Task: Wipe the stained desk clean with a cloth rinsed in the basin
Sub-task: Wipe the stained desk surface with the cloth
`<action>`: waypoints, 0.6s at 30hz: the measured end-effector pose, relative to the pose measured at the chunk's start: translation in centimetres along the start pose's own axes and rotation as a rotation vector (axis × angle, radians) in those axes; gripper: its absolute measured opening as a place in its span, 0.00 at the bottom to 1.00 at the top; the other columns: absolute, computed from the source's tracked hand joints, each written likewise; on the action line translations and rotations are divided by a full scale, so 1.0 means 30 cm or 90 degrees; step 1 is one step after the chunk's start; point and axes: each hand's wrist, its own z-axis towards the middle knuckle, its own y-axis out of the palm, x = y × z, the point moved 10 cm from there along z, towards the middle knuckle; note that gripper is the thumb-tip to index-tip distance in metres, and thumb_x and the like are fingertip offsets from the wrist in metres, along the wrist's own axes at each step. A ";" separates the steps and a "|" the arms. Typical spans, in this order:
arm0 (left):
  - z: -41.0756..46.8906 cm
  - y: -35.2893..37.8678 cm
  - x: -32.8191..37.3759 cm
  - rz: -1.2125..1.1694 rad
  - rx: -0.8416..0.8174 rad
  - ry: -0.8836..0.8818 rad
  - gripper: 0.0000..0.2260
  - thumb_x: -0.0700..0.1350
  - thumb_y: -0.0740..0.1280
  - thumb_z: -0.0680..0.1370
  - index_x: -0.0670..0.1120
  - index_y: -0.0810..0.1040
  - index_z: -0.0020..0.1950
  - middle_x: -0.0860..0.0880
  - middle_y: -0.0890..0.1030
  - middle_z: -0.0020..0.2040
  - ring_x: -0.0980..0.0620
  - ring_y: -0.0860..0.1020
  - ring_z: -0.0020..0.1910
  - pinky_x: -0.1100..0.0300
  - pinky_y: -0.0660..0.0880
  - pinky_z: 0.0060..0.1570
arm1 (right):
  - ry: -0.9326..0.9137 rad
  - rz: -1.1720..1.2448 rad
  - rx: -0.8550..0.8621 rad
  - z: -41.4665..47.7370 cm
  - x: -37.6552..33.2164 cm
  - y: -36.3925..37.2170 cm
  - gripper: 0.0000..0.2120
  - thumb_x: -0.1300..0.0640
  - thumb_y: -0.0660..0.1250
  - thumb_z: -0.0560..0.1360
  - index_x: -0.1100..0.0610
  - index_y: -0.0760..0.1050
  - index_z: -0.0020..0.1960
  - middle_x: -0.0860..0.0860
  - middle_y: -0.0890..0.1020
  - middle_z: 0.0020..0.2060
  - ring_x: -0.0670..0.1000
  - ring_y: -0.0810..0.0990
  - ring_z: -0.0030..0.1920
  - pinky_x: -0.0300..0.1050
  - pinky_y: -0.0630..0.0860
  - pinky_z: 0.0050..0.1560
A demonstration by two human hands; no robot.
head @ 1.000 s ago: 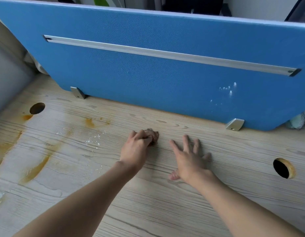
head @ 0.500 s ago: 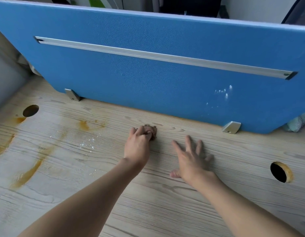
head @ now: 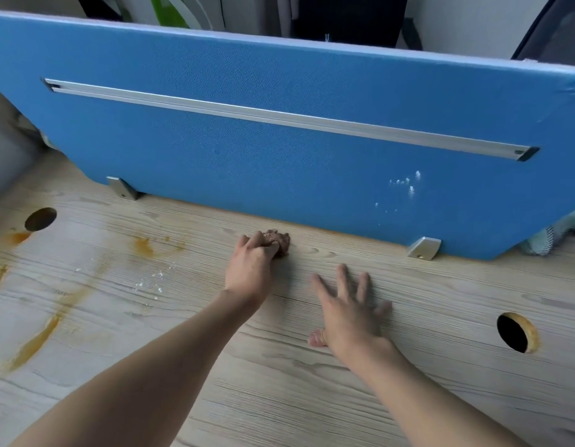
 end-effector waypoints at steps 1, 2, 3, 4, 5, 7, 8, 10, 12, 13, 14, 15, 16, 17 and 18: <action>0.020 -0.014 -0.006 -0.006 0.011 -0.039 0.17 0.33 0.60 0.77 0.46 0.82 0.59 0.46 0.75 0.55 0.43 0.68 0.54 0.53 0.72 0.51 | 0.002 -0.003 0.000 0.001 0.000 0.003 0.51 0.42 0.73 0.72 0.40 0.38 0.80 0.53 0.33 0.79 0.69 0.34 0.77 0.82 0.51 0.67; 0.037 -0.016 0.011 -0.006 0.008 -0.055 0.18 0.33 0.59 0.77 0.45 0.81 0.61 0.45 0.76 0.57 0.43 0.68 0.56 0.54 0.70 0.54 | 0.003 -0.006 0.001 0.005 0.001 0.003 0.51 0.42 0.73 0.72 0.40 0.38 0.80 0.53 0.32 0.79 0.69 0.34 0.77 0.82 0.51 0.67; 0.044 -0.013 0.059 -0.003 0.008 -0.033 0.18 0.34 0.59 0.76 0.44 0.80 0.61 0.45 0.76 0.58 0.42 0.69 0.58 0.55 0.67 0.58 | 0.004 -0.007 0.000 0.007 0.002 0.003 0.51 0.42 0.73 0.73 0.40 0.39 0.80 0.53 0.32 0.79 0.69 0.33 0.77 0.82 0.51 0.67; 0.041 -0.011 0.125 -0.007 0.019 0.022 0.17 0.35 0.61 0.75 0.43 0.81 0.61 0.43 0.78 0.59 0.41 0.70 0.59 0.56 0.64 0.60 | 0.004 -0.006 -0.003 0.008 0.001 0.005 0.50 0.42 0.73 0.73 0.40 0.39 0.80 0.53 0.32 0.79 0.69 0.33 0.77 0.82 0.51 0.66; 0.034 0.003 0.185 -0.015 0.015 0.082 0.16 0.37 0.63 0.73 0.41 0.82 0.59 0.42 0.79 0.58 0.40 0.72 0.59 0.57 0.63 0.62 | 0.004 -0.008 -0.006 0.009 -0.001 0.004 0.50 0.41 0.73 0.73 0.40 0.40 0.80 0.53 0.32 0.79 0.69 0.33 0.77 0.82 0.50 0.66; 0.022 0.047 0.270 -0.018 -0.021 0.176 0.22 0.40 0.65 0.70 0.39 0.80 0.63 0.39 0.79 0.62 0.38 0.73 0.63 0.56 0.59 0.67 | 0.010 -0.017 -0.008 0.007 0.000 0.009 0.49 0.40 0.72 0.73 0.40 0.41 0.80 0.53 0.32 0.79 0.68 0.32 0.77 0.82 0.50 0.67; 0.022 0.072 0.289 -0.001 -0.056 0.197 0.25 0.39 0.65 0.71 0.40 0.76 0.69 0.40 0.75 0.68 0.38 0.70 0.68 0.57 0.57 0.71 | 0.013 -0.024 -0.008 0.007 0.003 0.009 0.50 0.39 0.72 0.72 0.41 0.41 0.80 0.53 0.32 0.79 0.68 0.32 0.77 0.82 0.51 0.67; 0.025 0.121 0.308 0.027 -0.139 0.248 0.29 0.38 0.64 0.75 0.42 0.66 0.77 0.43 0.65 0.77 0.42 0.61 0.75 0.55 0.52 0.77 | 0.015 -0.030 -0.008 0.006 0.003 0.007 0.51 0.38 0.72 0.72 0.42 0.40 0.81 0.53 0.33 0.79 0.69 0.33 0.77 0.82 0.51 0.67; 0.018 0.147 0.340 0.052 -0.182 0.334 0.29 0.38 0.62 0.77 0.44 0.62 0.79 0.45 0.61 0.80 0.43 0.58 0.78 0.51 0.51 0.78 | 0.013 -0.027 -0.009 0.006 0.000 0.004 0.52 0.38 0.72 0.72 0.43 0.38 0.81 0.53 0.33 0.79 0.69 0.33 0.77 0.82 0.51 0.67; 0.015 0.160 0.347 0.065 -0.202 0.358 0.29 0.39 0.61 0.78 0.46 0.60 0.80 0.47 0.59 0.80 0.44 0.56 0.79 0.50 0.52 0.78 | 0.012 -0.024 -0.010 0.005 -0.001 0.001 0.53 0.38 0.72 0.72 0.44 0.37 0.81 0.52 0.33 0.79 0.69 0.33 0.77 0.82 0.51 0.67; 0.016 0.169 0.349 0.077 -0.217 0.364 0.29 0.39 0.60 0.80 0.47 0.58 0.81 0.49 0.57 0.81 0.45 0.54 0.79 0.51 0.52 0.78 | 0.013 -0.022 -0.011 0.003 0.000 -0.001 0.53 0.38 0.72 0.72 0.44 0.37 0.81 0.52 0.33 0.79 0.69 0.33 0.77 0.82 0.51 0.67; 0.017 0.174 0.348 0.089 -0.223 0.358 0.29 0.40 0.58 0.81 0.49 0.55 0.81 0.52 0.54 0.81 0.47 0.52 0.80 0.52 0.50 0.78 | 0.015 -0.022 -0.013 0.002 0.002 -0.003 0.54 0.38 0.72 0.72 0.44 0.36 0.81 0.52 0.33 0.79 0.68 0.33 0.77 0.82 0.51 0.67; 0.016 0.176 0.345 0.107 -0.221 0.348 0.29 0.41 0.57 0.82 0.50 0.52 0.82 0.53 0.52 0.82 0.49 0.50 0.80 0.54 0.48 0.79 | 0.016 -0.022 -0.016 0.001 0.003 -0.002 0.54 0.38 0.72 0.72 0.44 0.36 0.80 0.52 0.32 0.79 0.68 0.33 0.77 0.82 0.51 0.67; 0.016 0.173 0.342 0.128 -0.211 0.334 0.29 0.42 0.56 0.83 0.51 0.49 0.82 0.54 0.49 0.82 0.50 0.49 0.80 0.55 0.46 0.79 | 0.017 -0.021 -0.015 0.003 0.003 -0.002 0.53 0.38 0.72 0.72 0.43 0.36 0.80 0.51 0.32 0.79 0.68 0.33 0.77 0.82 0.51 0.67; 0.020 0.170 0.337 0.143 -0.203 0.314 0.30 0.43 0.56 0.83 0.52 0.46 0.82 0.54 0.46 0.82 0.51 0.47 0.81 0.57 0.44 0.78 | 0.017 -0.022 -0.014 0.005 0.002 -0.002 0.53 0.38 0.72 0.72 0.43 0.36 0.80 0.51 0.32 0.79 0.68 0.33 0.77 0.82 0.51 0.67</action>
